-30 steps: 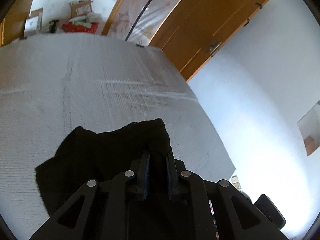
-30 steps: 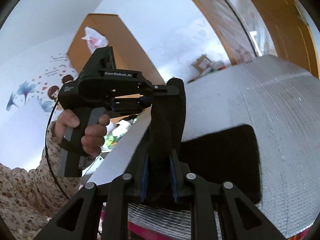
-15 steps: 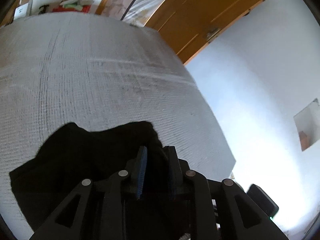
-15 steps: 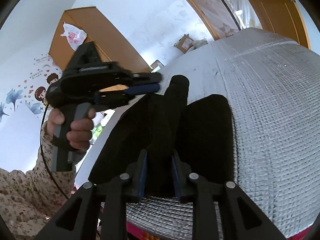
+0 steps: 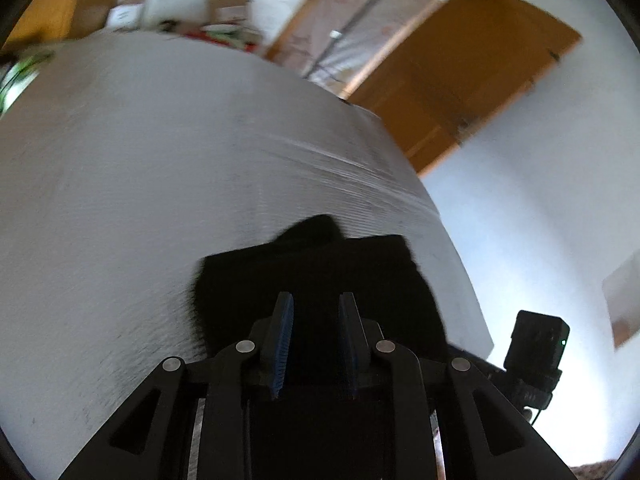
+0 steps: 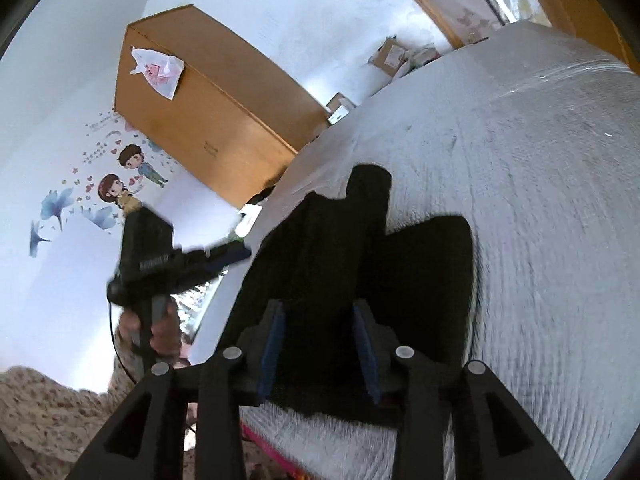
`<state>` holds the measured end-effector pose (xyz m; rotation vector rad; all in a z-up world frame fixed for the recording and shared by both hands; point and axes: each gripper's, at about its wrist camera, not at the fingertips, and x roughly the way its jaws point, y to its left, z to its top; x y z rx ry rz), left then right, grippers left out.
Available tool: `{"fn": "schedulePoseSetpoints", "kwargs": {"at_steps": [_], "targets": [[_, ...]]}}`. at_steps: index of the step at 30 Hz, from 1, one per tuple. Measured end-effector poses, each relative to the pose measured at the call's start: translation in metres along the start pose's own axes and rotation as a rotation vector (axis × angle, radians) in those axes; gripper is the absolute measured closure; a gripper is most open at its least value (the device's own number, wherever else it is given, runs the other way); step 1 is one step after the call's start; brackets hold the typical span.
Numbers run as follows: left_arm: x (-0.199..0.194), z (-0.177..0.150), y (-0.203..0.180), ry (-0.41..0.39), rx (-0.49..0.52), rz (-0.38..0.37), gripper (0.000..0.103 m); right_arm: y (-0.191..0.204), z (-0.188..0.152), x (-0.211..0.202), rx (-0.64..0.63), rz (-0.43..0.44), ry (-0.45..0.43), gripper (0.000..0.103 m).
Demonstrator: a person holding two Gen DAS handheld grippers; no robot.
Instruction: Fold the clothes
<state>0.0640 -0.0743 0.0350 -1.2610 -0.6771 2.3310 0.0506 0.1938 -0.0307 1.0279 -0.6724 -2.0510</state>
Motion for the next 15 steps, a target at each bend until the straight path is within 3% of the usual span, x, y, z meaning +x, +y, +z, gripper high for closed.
{"fn": "schedulePoseSetpoints", "kwargs": {"at_steps": [4, 5, 6, 9, 15], "targets": [[-0.003, -0.01, 0.02, -0.005, -0.067, 0.012, 0.079, -0.005, 0.019, 0.028, 0.04, 0.028, 0.055, 0.066], [-0.002, -0.011, 0.021, -0.004, -0.071, 0.008, 0.079, -0.004, 0.021, 0.035, 0.041, 0.018, 0.07, 0.076], [-0.002, -0.012, 0.022, -0.005, -0.074, 0.005, 0.079, -0.002, 0.023, 0.039, 0.034, 0.001, 0.079, 0.093], [0.001, -0.012, 0.022, -0.011, -0.081, 0.003, 0.079, 0.018, 0.027, 0.038, -0.024, 0.008, 0.061, 0.094], [0.001, -0.012, 0.022, -0.018, -0.093, 0.007, 0.079, 0.072, 0.044, 0.014, -0.124, 0.141, -0.019, 0.094]]}}
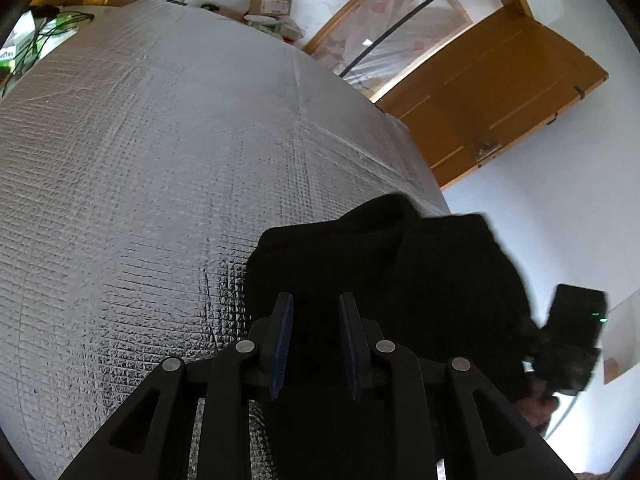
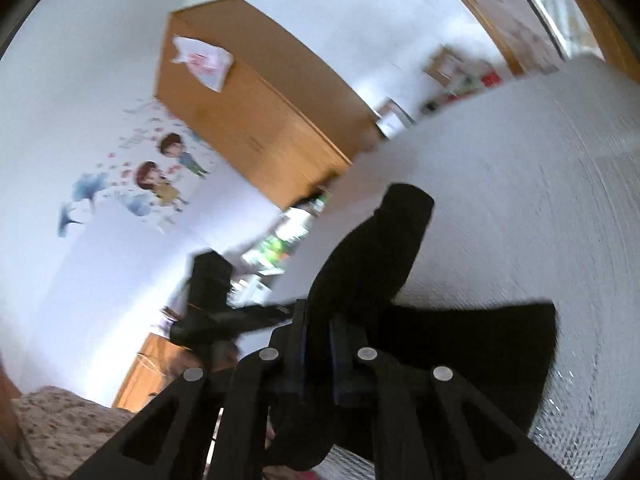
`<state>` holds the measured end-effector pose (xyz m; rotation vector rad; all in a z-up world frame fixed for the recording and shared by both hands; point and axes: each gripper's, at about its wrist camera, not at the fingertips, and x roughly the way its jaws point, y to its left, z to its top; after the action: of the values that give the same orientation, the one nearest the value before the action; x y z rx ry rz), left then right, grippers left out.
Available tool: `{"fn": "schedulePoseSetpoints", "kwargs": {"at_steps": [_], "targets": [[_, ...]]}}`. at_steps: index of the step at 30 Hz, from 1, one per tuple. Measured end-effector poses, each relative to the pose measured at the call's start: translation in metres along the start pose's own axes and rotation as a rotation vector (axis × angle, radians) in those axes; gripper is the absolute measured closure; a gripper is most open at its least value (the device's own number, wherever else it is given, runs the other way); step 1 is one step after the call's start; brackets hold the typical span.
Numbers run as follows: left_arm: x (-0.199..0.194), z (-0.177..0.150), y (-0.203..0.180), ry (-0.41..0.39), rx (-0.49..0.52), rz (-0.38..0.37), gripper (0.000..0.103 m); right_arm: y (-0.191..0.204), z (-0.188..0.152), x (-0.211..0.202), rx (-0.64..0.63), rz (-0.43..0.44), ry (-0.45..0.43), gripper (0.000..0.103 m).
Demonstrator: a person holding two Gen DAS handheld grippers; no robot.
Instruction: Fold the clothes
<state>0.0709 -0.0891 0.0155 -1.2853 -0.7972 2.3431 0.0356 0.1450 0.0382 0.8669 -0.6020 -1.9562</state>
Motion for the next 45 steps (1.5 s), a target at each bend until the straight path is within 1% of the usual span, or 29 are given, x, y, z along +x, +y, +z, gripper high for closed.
{"fn": "schedulePoseSetpoints", "kwargs": {"at_steps": [1, 3, 6, 9, 11, 13, 15, 18, 20, 22, 25, 28, 33, 34, 35, 36, 38, 40, 41, 45], "targets": [[-0.001, 0.0, -0.002, 0.0, 0.004, -0.003, 0.079, 0.008, 0.004, -0.001, -0.013, 0.015, -0.011, 0.094], [-0.002, -0.001, -0.008, -0.005, 0.016, -0.002, 0.079, 0.017, 0.01, -0.002, -0.02, 0.018, -0.028, 0.094], [-0.004, -0.001, -0.013, -0.009, 0.033, 0.016, 0.079, 0.018, 0.01, -0.005, -0.011, 0.022, -0.046, 0.094], [0.0, 0.001, -0.018, -0.014, 0.037, 0.036, 0.079, 0.011, 0.007, -0.011, -0.004, 0.005, -0.066, 0.094], [0.004, 0.003, -0.019, -0.001, 0.043, 0.037, 0.079, -0.006, 0.004, -0.015, 0.028, -0.019, -0.077, 0.094], [0.01, 0.003, -0.022, 0.015, 0.047, 0.041, 0.079, -0.025, -0.001, -0.02, 0.065, -0.061, -0.086, 0.094], [0.016, 0.003, -0.025, 0.029, 0.052, 0.047, 0.079, -0.045, -0.008, -0.024, 0.096, -0.121, -0.087, 0.094], [0.028, 0.006, -0.031, 0.039, 0.062, 0.054, 0.079, -0.066, -0.019, -0.024, 0.104, -0.251, -0.078, 0.094], [0.035, 0.009, -0.033, 0.045, 0.064, 0.056, 0.079, -0.073, -0.025, -0.021, 0.091, -0.301, -0.061, 0.094], [0.039, 0.007, -0.035, 0.052, 0.068, 0.066, 0.078, -0.077, -0.029, -0.017, 0.074, -0.334, -0.05, 0.094], [0.038, 0.004, -0.032, 0.055, 0.07, 0.076, 0.078, -0.078, -0.03, -0.015, 0.063, -0.346, -0.04, 0.094], [0.037, 0.006, -0.03, 0.054, 0.062, 0.076, 0.078, -0.075, -0.029, -0.022, 0.061, -0.337, -0.046, 0.094], [0.03, 0.002, -0.03, 0.06, 0.064, 0.096, 0.078, -0.04, -0.015, -0.041, -0.036, -0.254, -0.131, 0.094], [0.032, 0.001, -0.03, 0.066, 0.064, 0.099, 0.078, -0.037, -0.014, -0.043, -0.052, -0.266, -0.137, 0.094], [0.033, 0.0, -0.03, 0.072, 0.064, 0.102, 0.078, -0.04, -0.015, -0.042, -0.057, -0.308, -0.134, 0.094], [0.035, -0.001, -0.03, 0.077, 0.064, 0.105, 0.078, -0.048, -0.018, -0.038, -0.038, -0.357, -0.117, 0.094], [0.036, -0.001, -0.032, 0.077, 0.07, 0.103, 0.078, -0.07, -0.026, -0.031, 0.044, -0.397, -0.077, 0.093], [0.037, -0.001, -0.033, 0.077, 0.076, 0.102, 0.078, -0.092, -0.038, -0.028, 0.137, -0.394, -0.065, 0.09], [0.037, -0.001, -0.034, 0.077, 0.079, 0.103, 0.078, -0.098, -0.041, -0.029, 0.158, -0.384, -0.07, 0.09], [0.038, 0.004, -0.033, 0.077, 0.073, 0.099, 0.077, -0.097, -0.042, -0.034, 0.151, -0.397, -0.07, 0.089]]}}
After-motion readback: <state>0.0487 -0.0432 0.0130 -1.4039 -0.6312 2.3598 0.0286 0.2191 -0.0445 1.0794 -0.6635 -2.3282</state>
